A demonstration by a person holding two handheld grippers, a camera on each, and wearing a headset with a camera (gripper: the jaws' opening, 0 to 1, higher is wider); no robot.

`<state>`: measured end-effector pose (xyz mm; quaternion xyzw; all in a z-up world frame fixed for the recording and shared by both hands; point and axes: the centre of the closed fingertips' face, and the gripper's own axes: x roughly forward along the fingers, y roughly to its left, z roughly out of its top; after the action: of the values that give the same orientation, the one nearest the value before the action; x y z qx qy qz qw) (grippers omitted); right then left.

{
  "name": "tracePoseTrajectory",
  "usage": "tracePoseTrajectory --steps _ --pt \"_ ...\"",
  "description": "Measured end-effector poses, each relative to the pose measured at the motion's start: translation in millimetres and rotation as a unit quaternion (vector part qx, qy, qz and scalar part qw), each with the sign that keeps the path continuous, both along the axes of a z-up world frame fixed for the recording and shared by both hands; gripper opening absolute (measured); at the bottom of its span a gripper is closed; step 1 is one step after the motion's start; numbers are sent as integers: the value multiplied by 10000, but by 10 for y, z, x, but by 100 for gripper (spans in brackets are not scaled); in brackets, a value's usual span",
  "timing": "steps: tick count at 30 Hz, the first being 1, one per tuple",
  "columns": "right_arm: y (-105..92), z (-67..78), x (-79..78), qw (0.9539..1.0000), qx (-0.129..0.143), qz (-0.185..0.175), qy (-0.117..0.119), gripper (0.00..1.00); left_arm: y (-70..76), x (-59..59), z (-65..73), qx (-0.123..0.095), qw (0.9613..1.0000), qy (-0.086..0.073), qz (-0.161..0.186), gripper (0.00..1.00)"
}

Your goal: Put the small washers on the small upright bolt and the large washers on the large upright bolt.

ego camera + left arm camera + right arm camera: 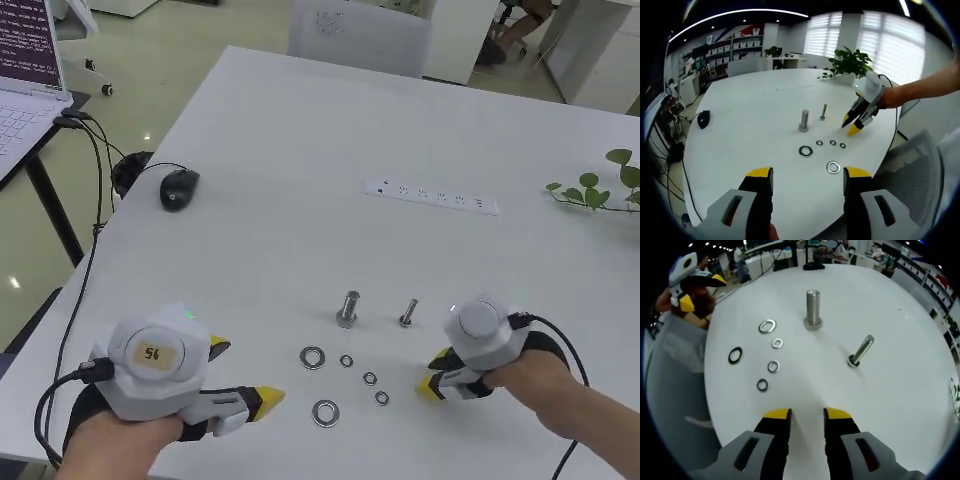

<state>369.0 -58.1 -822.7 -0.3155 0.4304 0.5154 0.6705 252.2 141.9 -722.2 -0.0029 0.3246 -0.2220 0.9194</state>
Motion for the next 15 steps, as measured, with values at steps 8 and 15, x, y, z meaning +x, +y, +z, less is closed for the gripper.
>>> tracePoseTrajectory --steps 8,15 --pt "125 10 -127 9994 52 332 4 26 -12 -9 -6 0 10000 -7 -15 56" --pt "334 70 -328 9962 241 836 12 26 -23 5 13 -9 10000 -35 -12 56"
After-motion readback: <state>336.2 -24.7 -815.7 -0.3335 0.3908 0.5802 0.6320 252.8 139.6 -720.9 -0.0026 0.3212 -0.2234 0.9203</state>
